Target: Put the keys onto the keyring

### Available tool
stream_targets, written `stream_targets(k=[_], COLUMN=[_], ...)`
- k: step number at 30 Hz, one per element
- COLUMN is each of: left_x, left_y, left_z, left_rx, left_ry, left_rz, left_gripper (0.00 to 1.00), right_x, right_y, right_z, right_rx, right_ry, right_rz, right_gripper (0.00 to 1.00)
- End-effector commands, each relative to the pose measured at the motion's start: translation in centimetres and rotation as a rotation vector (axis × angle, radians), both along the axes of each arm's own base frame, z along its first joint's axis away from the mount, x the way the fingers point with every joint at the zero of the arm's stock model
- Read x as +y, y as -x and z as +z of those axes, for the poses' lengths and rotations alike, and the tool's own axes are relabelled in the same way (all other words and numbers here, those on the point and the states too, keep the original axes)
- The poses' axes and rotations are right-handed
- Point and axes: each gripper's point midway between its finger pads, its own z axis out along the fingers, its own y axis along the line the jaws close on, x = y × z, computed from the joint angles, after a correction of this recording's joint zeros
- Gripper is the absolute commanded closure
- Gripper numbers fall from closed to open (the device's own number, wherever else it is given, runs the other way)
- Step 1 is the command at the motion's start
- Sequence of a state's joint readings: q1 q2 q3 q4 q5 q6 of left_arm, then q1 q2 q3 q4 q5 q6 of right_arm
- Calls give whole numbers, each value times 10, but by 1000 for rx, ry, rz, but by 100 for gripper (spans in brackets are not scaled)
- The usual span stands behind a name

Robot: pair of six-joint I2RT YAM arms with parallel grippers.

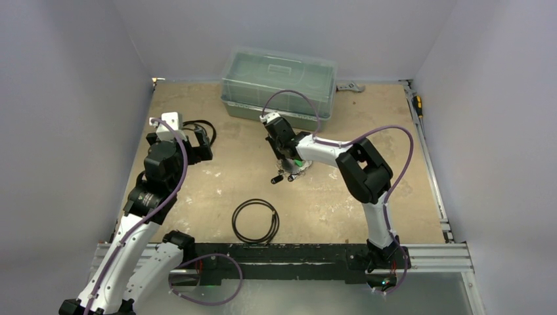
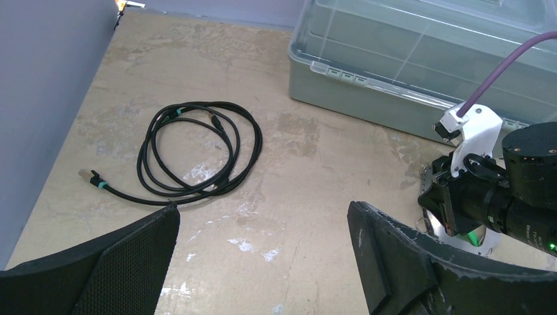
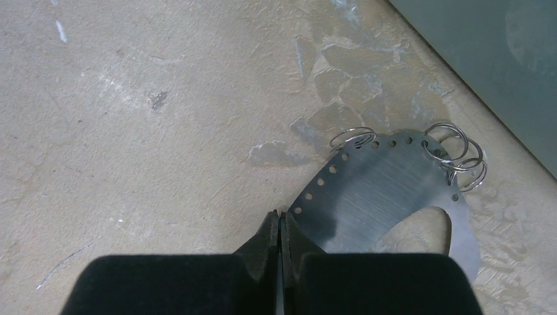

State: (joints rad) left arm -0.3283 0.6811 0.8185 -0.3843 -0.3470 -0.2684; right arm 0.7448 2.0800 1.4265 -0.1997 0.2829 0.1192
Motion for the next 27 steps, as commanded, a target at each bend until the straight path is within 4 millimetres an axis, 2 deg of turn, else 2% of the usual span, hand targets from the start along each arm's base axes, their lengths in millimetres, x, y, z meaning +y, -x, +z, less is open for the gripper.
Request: stream_targets(k=[1,6,13,17,23,27], left_x=[0,-2,-17,-42,-83,-107], left_y=[-1,0,3,7,25,48], left_z=[14,17,24,28,39,56], left_rx=[-40,-50,-80,-94,-136,-206], left_ry=[-1,2,17,30,63,83], left_rz=[-7,-22,-115,-261,-519,-702], left_gripper=[1,1,1,2,5,17], right_x=[9,21,36,52,69,68], right_y=[0,17,57,92,158,197], right_z=[42,80,141,172,218,247], right_rx=[-64,-81,-94,-88,-91,-104], right_ry=[-47,-163,-370,-513,-727,-841], right_rz=[15,93,259,443,799,989], right_gripper=[100,100,100,100,100,100])
